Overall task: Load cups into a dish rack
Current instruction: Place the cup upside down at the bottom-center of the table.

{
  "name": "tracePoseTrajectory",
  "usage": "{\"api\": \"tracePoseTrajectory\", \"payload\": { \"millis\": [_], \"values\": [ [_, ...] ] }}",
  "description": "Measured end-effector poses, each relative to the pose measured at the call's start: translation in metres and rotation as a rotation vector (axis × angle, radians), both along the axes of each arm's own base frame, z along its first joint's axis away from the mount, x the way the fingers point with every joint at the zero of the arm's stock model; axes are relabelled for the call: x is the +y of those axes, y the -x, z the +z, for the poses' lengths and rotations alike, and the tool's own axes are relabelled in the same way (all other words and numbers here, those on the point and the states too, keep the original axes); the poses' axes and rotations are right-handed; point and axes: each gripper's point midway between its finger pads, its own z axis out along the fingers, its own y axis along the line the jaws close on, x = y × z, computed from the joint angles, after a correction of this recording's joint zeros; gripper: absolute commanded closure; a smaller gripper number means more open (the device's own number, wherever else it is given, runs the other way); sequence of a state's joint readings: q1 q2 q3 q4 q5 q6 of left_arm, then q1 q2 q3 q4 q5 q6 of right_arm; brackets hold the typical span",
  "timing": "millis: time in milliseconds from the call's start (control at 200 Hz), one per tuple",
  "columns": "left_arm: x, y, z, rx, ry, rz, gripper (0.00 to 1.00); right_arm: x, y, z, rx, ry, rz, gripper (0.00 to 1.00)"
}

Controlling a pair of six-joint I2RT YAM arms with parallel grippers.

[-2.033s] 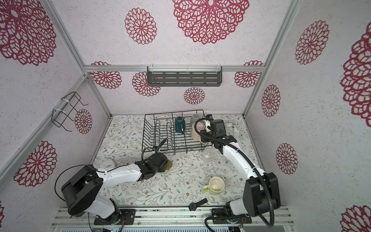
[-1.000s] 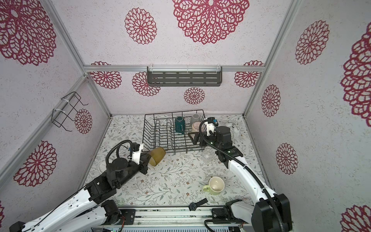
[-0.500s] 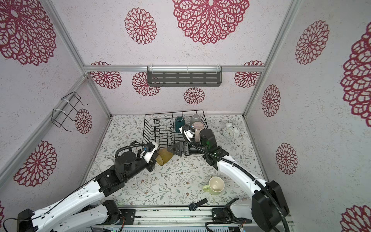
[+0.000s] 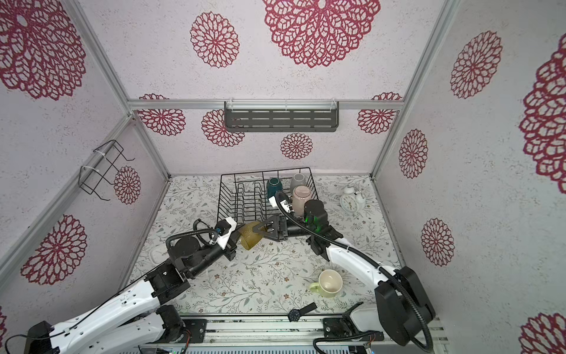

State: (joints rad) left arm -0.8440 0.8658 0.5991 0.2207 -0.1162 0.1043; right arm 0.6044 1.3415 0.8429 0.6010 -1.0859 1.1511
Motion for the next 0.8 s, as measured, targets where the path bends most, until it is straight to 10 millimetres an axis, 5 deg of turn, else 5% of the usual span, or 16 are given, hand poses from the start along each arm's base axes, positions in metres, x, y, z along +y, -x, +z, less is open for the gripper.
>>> {"api": "tracePoseTrajectory", "payload": {
  "millis": [380, 801],
  "values": [
    [-0.001, 0.002, 0.023, -0.074, 0.096, -0.011, 1.00, 0.024, 0.009, 0.024, 0.130, -0.148, 0.089, 0.25],
    [0.002, -0.010, 0.012, -0.041, 0.087, 0.049, 1.00, 0.030, 0.003, 0.015, 0.157, -0.138, 0.069, 0.17]
  ]
}}
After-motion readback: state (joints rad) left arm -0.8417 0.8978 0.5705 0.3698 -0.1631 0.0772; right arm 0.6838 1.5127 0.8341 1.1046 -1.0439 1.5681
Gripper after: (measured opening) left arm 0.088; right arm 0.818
